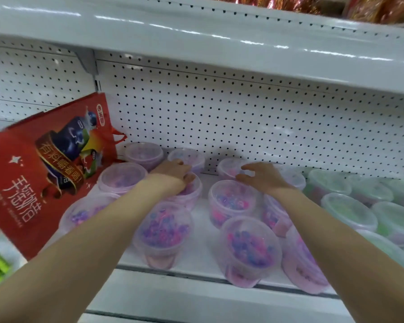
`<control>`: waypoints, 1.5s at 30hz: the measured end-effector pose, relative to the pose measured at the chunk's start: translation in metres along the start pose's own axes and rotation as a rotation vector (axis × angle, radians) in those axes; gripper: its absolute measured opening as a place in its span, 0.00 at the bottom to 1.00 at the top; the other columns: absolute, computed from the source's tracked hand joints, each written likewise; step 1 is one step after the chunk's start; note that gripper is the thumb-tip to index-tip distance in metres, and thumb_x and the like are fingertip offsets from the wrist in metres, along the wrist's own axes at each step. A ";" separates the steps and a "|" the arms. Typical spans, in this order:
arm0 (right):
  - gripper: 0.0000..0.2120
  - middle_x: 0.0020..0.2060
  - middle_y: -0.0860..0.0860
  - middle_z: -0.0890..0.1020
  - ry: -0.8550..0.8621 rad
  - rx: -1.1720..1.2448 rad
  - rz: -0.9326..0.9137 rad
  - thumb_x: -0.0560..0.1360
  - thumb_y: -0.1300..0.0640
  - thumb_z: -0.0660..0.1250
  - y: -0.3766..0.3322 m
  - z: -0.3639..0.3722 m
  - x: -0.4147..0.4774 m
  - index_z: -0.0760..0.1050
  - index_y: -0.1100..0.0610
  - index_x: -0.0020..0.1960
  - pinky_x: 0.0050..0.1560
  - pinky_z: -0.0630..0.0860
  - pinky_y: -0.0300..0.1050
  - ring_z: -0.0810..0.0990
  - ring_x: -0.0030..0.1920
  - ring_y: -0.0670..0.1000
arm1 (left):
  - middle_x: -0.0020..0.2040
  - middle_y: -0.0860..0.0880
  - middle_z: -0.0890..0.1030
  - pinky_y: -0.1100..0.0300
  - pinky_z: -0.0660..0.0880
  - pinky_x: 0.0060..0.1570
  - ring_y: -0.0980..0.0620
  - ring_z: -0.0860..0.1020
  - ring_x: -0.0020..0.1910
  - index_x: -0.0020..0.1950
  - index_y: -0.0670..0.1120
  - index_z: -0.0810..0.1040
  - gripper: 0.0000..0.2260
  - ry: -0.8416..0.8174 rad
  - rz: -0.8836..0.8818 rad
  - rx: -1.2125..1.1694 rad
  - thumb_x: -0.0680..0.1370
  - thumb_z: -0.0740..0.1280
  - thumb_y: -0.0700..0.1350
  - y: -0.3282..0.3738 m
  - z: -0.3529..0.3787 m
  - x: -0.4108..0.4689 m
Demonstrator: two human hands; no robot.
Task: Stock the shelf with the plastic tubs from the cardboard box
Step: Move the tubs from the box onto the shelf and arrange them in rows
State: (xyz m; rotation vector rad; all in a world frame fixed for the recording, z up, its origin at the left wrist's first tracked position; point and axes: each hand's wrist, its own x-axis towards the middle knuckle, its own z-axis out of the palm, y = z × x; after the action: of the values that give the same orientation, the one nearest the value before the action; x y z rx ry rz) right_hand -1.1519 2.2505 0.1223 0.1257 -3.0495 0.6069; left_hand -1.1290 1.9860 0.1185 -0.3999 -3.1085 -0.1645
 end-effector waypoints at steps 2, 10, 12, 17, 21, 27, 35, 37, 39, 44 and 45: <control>0.23 0.65 0.53 0.76 0.010 0.040 -0.015 0.74 0.43 0.68 0.001 0.002 0.012 0.75 0.51 0.66 0.56 0.68 0.42 0.78 0.58 0.54 | 0.68 0.46 0.70 0.55 0.68 0.52 0.43 0.72 0.60 0.68 0.50 0.70 0.18 0.005 -0.013 0.003 0.82 0.51 0.53 -0.002 0.004 0.008; 0.25 0.67 0.55 0.74 -0.068 -0.096 -0.076 0.77 0.42 0.63 0.006 0.001 0.027 0.70 0.51 0.70 0.61 0.66 0.46 0.73 0.66 0.57 | 0.63 0.49 0.73 0.52 0.73 0.52 0.44 0.75 0.57 0.63 0.53 0.74 0.16 0.059 -0.011 0.027 0.80 0.53 0.54 -0.011 0.009 0.016; 0.22 0.64 0.55 0.76 0.010 -0.153 -0.113 0.77 0.42 0.63 0.005 0.000 0.022 0.72 0.50 0.67 0.62 0.69 0.49 0.74 0.64 0.58 | 0.63 0.48 0.72 0.49 0.74 0.55 0.44 0.74 0.58 0.64 0.51 0.73 0.16 0.077 -0.006 0.004 0.79 0.55 0.53 -0.012 0.007 0.013; 0.20 0.48 0.47 0.80 0.034 -0.243 -0.206 0.70 0.31 0.62 -0.026 -0.009 -0.027 0.78 0.45 0.50 0.55 0.72 0.49 0.76 0.52 0.53 | 0.51 0.53 0.78 0.54 0.76 0.46 0.49 0.75 0.51 0.51 0.57 0.78 0.15 0.193 0.077 0.004 0.72 0.57 0.58 -0.007 0.002 -0.012; 0.23 0.35 0.42 0.74 -0.137 -0.266 -0.179 0.67 0.28 0.60 -0.042 0.002 -0.057 0.70 0.48 0.37 0.42 0.66 0.45 0.73 0.41 0.50 | 0.39 0.54 0.75 0.58 0.73 0.40 0.49 0.76 0.43 0.43 0.54 0.77 0.17 0.149 0.116 -0.014 0.71 0.58 0.65 0.000 0.006 -0.035; 0.20 0.38 0.44 0.74 -0.030 -0.226 -0.103 0.68 0.29 0.57 -0.049 0.017 -0.062 0.64 0.45 0.33 0.46 0.70 0.44 0.77 0.46 0.52 | 0.50 0.51 0.79 0.56 0.71 0.45 0.46 0.77 0.53 0.51 0.54 0.78 0.10 0.164 0.132 -0.026 0.76 0.61 0.56 -0.003 0.008 -0.046; 0.36 0.49 0.47 0.80 -0.013 -0.296 0.055 0.58 0.20 0.55 -0.056 0.020 -0.062 0.75 0.48 0.48 0.56 0.74 0.51 0.78 0.53 0.54 | 0.55 0.50 0.80 0.52 0.75 0.49 0.46 0.77 0.53 0.52 0.53 0.79 0.11 0.157 0.149 -0.034 0.76 0.59 0.50 -0.006 0.008 -0.056; 0.39 0.52 0.49 0.80 0.032 -0.342 0.097 0.60 0.20 0.49 -0.056 0.022 -0.062 0.76 0.48 0.51 0.61 0.72 0.55 0.78 0.55 0.55 | 0.57 0.49 0.79 0.53 0.74 0.49 0.46 0.77 0.54 0.55 0.54 0.79 0.11 0.160 0.162 -0.037 0.77 0.59 0.49 -0.007 0.009 -0.057; 0.33 0.52 0.49 0.82 -0.058 -0.299 0.078 0.63 0.23 0.52 -0.053 0.013 -0.060 0.75 0.49 0.45 0.58 0.74 0.52 0.78 0.52 0.54 | 0.59 0.49 0.78 0.52 0.75 0.50 0.46 0.77 0.55 0.57 0.55 0.79 0.12 0.164 0.174 -0.038 0.77 0.59 0.49 -0.009 0.009 -0.057; 0.23 0.58 0.44 0.77 -0.308 -0.245 -0.015 0.67 0.34 0.67 -0.048 0.002 -0.060 0.74 0.47 0.55 0.51 0.71 0.44 0.75 0.57 0.52 | 0.57 0.50 0.81 0.51 0.76 0.51 0.46 0.78 0.55 0.56 0.55 0.80 0.13 0.173 0.169 -0.037 0.77 0.59 0.47 -0.007 0.007 -0.055; 0.23 0.55 0.44 0.78 -0.281 -0.234 -0.009 0.65 0.33 0.67 -0.047 0.003 -0.059 0.74 0.47 0.53 0.49 0.72 0.44 0.75 0.55 0.52 | 0.56 0.50 0.81 0.51 0.76 0.51 0.46 0.78 0.54 0.56 0.55 0.80 0.13 0.174 0.167 -0.041 0.77 0.59 0.46 -0.007 0.007 -0.055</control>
State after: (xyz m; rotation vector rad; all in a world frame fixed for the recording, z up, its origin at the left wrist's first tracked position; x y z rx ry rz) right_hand -1.0896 2.2101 0.1345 0.2372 -3.3585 0.2440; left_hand -1.0777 1.9658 0.1100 -0.6080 -2.8888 -0.2470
